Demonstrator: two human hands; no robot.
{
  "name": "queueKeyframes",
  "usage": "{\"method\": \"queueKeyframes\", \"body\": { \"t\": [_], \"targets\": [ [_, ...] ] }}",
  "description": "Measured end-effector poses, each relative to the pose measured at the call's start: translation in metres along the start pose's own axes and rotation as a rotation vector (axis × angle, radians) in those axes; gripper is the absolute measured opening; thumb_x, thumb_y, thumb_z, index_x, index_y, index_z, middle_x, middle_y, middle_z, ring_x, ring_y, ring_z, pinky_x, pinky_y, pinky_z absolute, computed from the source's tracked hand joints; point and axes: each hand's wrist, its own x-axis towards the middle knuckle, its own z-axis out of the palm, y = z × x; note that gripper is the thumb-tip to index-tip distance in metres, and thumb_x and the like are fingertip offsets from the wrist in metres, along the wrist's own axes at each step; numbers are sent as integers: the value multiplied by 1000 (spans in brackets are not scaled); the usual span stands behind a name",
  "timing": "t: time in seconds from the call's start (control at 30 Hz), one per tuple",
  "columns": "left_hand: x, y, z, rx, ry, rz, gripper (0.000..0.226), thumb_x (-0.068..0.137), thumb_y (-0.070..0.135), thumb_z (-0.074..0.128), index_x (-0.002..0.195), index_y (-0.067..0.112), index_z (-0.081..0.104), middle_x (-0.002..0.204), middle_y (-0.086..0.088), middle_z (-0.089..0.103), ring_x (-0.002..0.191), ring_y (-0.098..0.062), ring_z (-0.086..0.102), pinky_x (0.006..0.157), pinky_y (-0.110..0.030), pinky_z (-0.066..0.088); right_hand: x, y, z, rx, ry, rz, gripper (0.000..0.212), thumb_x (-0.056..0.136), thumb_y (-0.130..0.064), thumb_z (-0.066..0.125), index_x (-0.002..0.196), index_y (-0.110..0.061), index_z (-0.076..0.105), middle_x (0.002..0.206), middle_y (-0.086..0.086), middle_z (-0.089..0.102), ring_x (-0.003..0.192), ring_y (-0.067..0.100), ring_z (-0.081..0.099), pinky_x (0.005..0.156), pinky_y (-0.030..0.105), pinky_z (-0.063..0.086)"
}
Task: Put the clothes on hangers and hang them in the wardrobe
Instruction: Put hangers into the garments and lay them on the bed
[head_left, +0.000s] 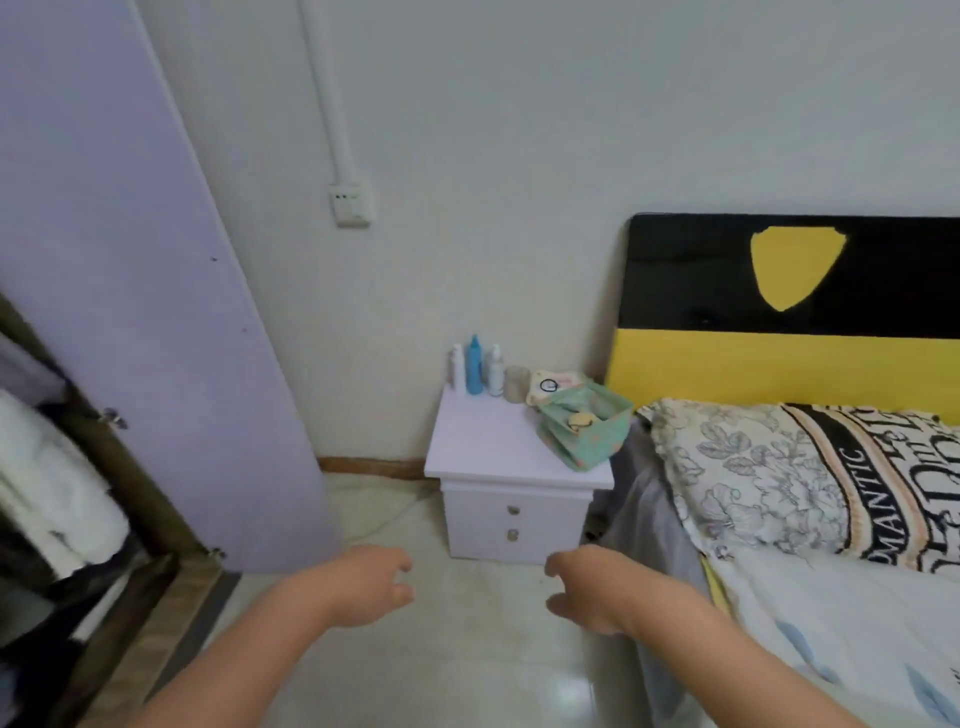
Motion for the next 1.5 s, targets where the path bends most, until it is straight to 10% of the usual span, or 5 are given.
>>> {"method": "queueKeyframes", "body": {
  "t": [0.83, 1.07, 1.5],
  "targets": [
    [-108, -371, -71, -589, 337, -675, 42, 98, 35, 40, 134, 15, 43, 134, -4, 48, 120, -16, 48, 86, -19, 41, 220, -420, -94, -358, -152, -716, 41, 98, -23, 38, 136, -9, 44, 140, 10, 45, 127, 27, 44, 101, 30, 37],
    [-141, -415, -73, -772, 521, -870, 44, 97, 33, 43, 138, 16, 39, 138, -3, 46, 123, -15, 46, 102, -21, 37, 254, -513, -125, -443, -79, -1011, 37, 100, -28, 37, 130, -8, 47, 132, 9, 51, 114, 21, 51, 91, 26, 39],
    [-247, -540, -92, -799, 786, -993, 41, 96, 31, 46, 135, 19, 43, 131, -2, 53, 112, -11, 51, 95, -19, 40, 198, -711, -143, 222, 88, -1372, 44, 96, -9, 43, 139, -16, 42, 130, 4, 55, 113, 17, 55, 94, 22, 44]
  ]
}}
